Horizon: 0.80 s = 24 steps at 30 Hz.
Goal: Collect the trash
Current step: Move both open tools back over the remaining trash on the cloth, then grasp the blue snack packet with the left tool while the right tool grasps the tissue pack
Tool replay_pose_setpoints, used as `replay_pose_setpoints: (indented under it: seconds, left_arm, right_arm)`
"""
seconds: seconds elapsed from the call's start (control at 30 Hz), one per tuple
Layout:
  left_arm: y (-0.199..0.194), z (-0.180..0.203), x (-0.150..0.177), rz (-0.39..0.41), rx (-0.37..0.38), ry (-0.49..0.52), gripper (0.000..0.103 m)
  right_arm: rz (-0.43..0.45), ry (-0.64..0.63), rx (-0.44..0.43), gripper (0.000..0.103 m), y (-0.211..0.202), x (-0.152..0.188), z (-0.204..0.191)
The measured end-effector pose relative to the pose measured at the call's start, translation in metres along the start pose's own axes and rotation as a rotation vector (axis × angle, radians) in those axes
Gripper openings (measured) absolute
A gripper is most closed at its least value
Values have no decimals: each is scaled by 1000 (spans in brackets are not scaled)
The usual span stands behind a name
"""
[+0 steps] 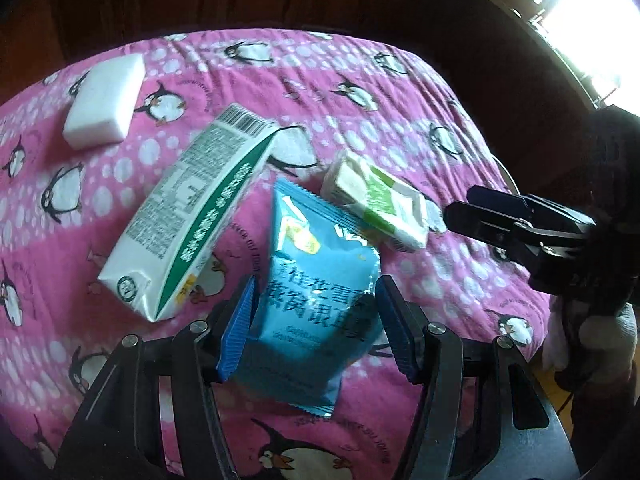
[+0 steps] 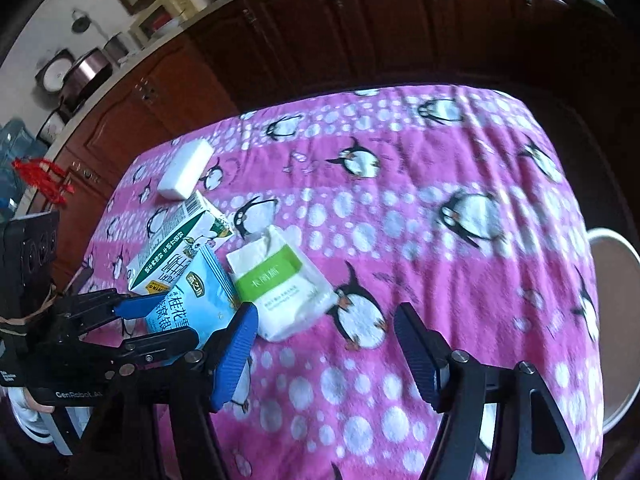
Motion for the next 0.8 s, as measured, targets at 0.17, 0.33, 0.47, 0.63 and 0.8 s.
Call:
replay_pose_setpoints:
  seconds: [0.17, 0.33, 0.47, 0.63, 0.8]
  left_arm:
    - [-9, -1, 9, -2, -11, 23, 59]
    - [-8, -8, 11, -4, -20, 5, 59]
    - [-5, -7, 11, -9, -17, 0, 59]
    - [6, -4, 8, -20, -11, 1, 59]
    - [11, 1, 8, -23, -28, 18, 57]
  right_arm:
    - [-38, -60, -17, 68, 22, -5, -15]
    - [-97, -54, -20, 49, 49, -7, -16]
    - [-103, -48, -47, 19, 46, -5, -14]
    - [-59, -61, -43, 9, 22, 3, -8]
    - [-23, -19, -27, 8, -5, 10, 11]
Point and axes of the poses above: each gripper's, at about its wrist camera, not at the fingertips, and y roughly the way its jaws point, z to its right, x to its underside, the point moved 4 cm from there along y, roughly the way its jaws point, and after that the axes turned 7 degrees about y, right-handed, at the moved point
